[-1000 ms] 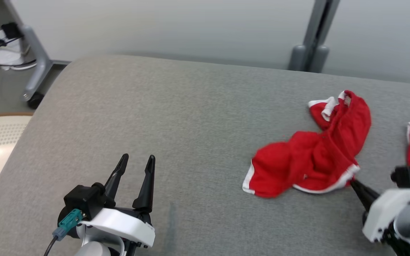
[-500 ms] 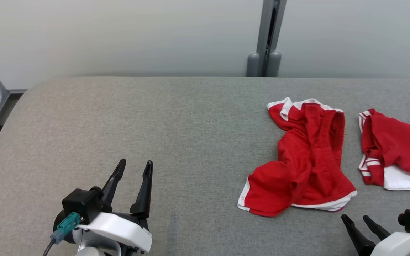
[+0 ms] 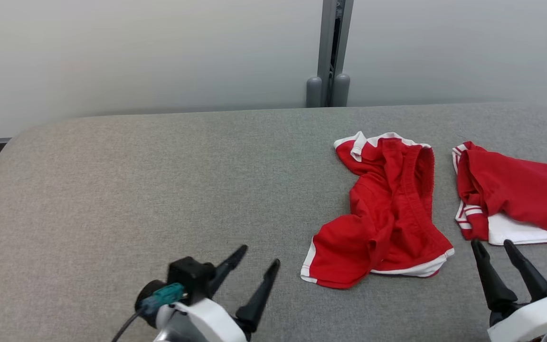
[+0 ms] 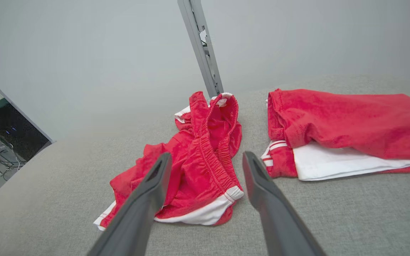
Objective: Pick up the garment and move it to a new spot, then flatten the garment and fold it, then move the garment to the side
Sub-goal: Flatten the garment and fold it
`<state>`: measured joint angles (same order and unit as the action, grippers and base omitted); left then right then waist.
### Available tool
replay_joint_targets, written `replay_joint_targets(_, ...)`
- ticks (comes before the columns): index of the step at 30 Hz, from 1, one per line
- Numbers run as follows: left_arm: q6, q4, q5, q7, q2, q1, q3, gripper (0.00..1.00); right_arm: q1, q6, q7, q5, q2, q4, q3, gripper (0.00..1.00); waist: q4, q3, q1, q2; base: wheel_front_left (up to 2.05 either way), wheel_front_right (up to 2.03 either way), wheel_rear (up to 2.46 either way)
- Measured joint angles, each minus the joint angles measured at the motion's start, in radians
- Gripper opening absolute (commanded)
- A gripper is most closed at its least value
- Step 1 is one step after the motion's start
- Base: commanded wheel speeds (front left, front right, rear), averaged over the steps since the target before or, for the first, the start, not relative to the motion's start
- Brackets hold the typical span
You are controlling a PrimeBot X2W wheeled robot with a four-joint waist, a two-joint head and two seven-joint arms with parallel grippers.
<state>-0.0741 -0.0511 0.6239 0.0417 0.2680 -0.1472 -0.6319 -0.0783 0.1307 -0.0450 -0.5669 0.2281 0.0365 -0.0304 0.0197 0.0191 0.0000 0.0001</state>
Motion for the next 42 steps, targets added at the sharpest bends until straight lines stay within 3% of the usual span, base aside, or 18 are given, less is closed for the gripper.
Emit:
replay_joint_targets(7, 0.091, -0.090, -0.069, -0.158, -0.027, -0.105, -0.166, 1.00, 0.046, 0.000, 0.030, 0.093, -0.074, -0.035, 0.075, 1.00, -0.039, 0.031, 0.0000, 0.0000, 0.00, 0.00, 0.00)
replay_joint_targets(12, 0.109, -0.209, -0.130, -0.197, -0.068, -0.178, -0.238, 1.00, 0.087, 0.000, 0.048, 0.139, -0.111, -0.044, 0.109, 1.00, -0.078, 0.064, 0.0000, 0.0000, 0.00, 0.00, 0.00)
replay_joint_targets(13, 0.111, -0.270, -0.197, -0.200, -0.071, -0.224, -0.279, 1.00, 0.096, 0.000, 0.050, 0.147, -0.120, -0.044, 0.108, 1.00, -0.096, 0.076, 0.0000, 0.0000, 0.00, 0.00, 0.00)
replay_joint_targets(20, 0.153, -0.418, -0.222, -0.163, -0.151, -0.322, -0.319, 1.00, 0.122, 0.000, 0.061, 0.155, -0.128, -0.029, 0.102, 1.00, -0.152, 0.113, 0.0000, 0.0000, 0.00, 0.00, 0.00)
replay_joint_targets(29, 0.157, -0.553, -0.189, -0.142, -0.201, -0.401, -0.315, 0.99, 0.155, 0.000, 0.080, 0.156, -0.140, -0.005, 0.073, 1.00, -0.199, 0.158, 0.0000, 0.0000, 0.00, 0.00, 0.00)
replay_joint_targets(30, 0.162, -0.567, -0.187, -0.139, -0.205, -0.407, -0.319, 0.96, 0.155, 0.000, 0.081, 0.156, -0.140, -0.002, 0.073, 1.00, -0.202, 0.162, 0.0000, 0.0000, 0.00, 0.00, 0.00)
replay_joint_targets(33, 0.166, -0.601, -0.172, -0.130, -0.215, -0.422, -0.330, 0.73, 0.157, 0.000, 0.083, 0.158, -0.141, 0.005, 0.069, 1.00, -0.210, 0.169, 0.0000, 0.0000, 0.00, 0.00, 0.00)
replay_joint_targets(35, 0.167, -0.624, -0.160, -0.123, -0.216, -0.432, -0.336, 0.47, 0.162, 0.000, 0.087, 0.160, -0.142, 0.009, 0.067, 1.00, -0.214, 0.170, 0.0000, 0.0000, 0.00, 0.00, 0.00)
replay_joint_targets(36, 0.167, -0.634, -0.152, -0.118, -0.216, -0.435, -0.336, 0.16, 0.163, 0.000, 0.087, 0.163, -0.142, 0.010, 0.067, 1.00, -0.215, 0.169, 0.0000, 0.0000, 0.00, 0.00, 0.00)
replay_joint_targets(37, 0.170, -0.641, -0.144, -0.110, -0.216, -0.438, -0.337, 0.00, 0.165, 0.000, 0.087, 0.163, -0.142, 0.011, 0.067, 1.00, -0.215, 0.168, 0.0000, 0.0000, 0.00, 0.00, 0.00)
replay_joint_targets(42, 0.171, -0.627, -0.108, -0.078, -0.218, -0.453, -0.332, 0.00, 0.165, 0.000, 0.090, 0.165, -0.141, 0.014, 0.077, 1.00, -0.208, 0.161, 0.0000, 0.0000, 0.00, 0.00, 0.00)
